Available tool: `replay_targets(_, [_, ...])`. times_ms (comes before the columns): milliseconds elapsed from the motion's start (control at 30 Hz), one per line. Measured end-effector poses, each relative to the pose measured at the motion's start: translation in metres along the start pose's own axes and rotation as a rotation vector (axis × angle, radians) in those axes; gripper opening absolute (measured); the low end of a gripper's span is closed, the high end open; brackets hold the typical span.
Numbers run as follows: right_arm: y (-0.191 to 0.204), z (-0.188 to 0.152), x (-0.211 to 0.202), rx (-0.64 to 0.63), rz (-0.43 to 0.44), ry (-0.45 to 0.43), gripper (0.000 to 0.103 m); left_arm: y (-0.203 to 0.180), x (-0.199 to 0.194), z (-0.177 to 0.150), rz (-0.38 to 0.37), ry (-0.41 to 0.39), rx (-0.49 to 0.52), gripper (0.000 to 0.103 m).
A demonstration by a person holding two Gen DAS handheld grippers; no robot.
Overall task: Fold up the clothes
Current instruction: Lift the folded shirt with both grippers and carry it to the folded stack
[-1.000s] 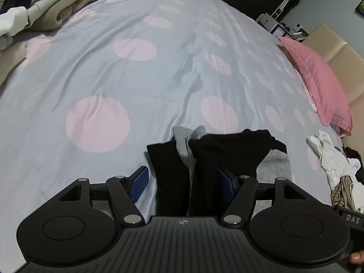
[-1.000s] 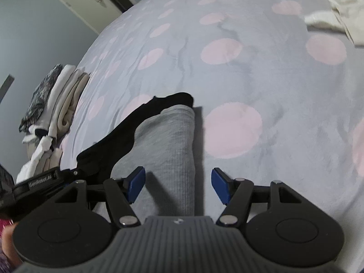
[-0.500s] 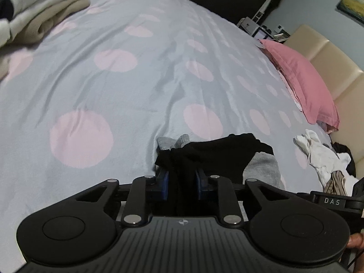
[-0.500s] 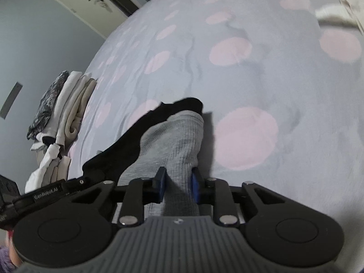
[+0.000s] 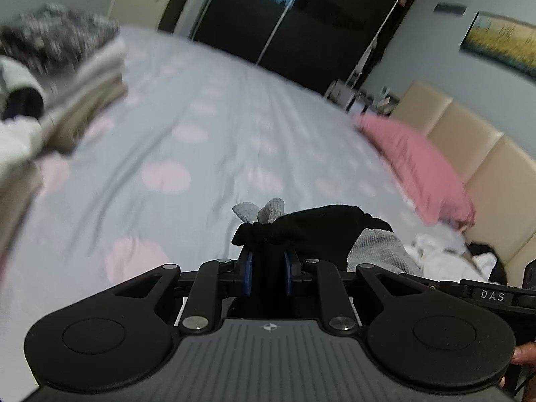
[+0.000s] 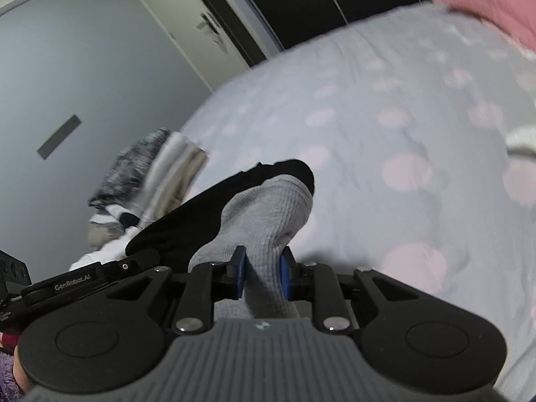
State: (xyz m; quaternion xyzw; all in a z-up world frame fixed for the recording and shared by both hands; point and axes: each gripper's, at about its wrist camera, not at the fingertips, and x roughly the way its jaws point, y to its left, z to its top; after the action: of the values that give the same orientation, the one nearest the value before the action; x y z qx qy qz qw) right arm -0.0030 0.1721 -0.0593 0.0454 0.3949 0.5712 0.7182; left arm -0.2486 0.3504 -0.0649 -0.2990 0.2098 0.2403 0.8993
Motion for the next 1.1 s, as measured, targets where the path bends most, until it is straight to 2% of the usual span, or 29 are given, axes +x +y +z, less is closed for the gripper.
replay_targets(200, [0.063, 0.008, -0.02, -0.148, 0.063, -0.082, 0.023, 0.005, -0.058, 0.018, 0.005, -0.149, 0.036, 0.015])
replay_targets(367, [0.128, 0.017, -0.026, -0.243, 0.156, -0.126, 0.023, 0.02, -0.117, 0.045, 0.036, -0.28, 0.06, 0.015])
replay_targets(633, [0.239, 0.013, -0.001, -0.315, 0.338, -0.112, 0.023, 0.064, -0.222, 0.084, 0.171, -0.423, 0.105, 0.015])
replay_targets(767, [0.282, 0.001, 0.018, -0.316, 0.407, -0.07, 0.023, 0.089, -0.262, 0.094, 0.252, -0.446, 0.112, 0.015])
replay_targets(867, [0.299, -0.011, 0.034, -0.322, 0.433, -0.027, 0.023, 0.102, -0.285, 0.094, 0.31, -0.443, 0.124, 0.015])
replay_targets(967, [0.316, -0.023, 0.051, -0.327, 0.458, 0.017, 0.023, 0.116, -0.295, 0.092, 0.362, -0.416, 0.129, 0.015])
replay_targets(1100, [0.33, -0.035, 0.08, -0.333, 0.456, 0.079, 0.023, 0.141, -0.278, 0.095, 0.414, -0.344, 0.127, 0.015])
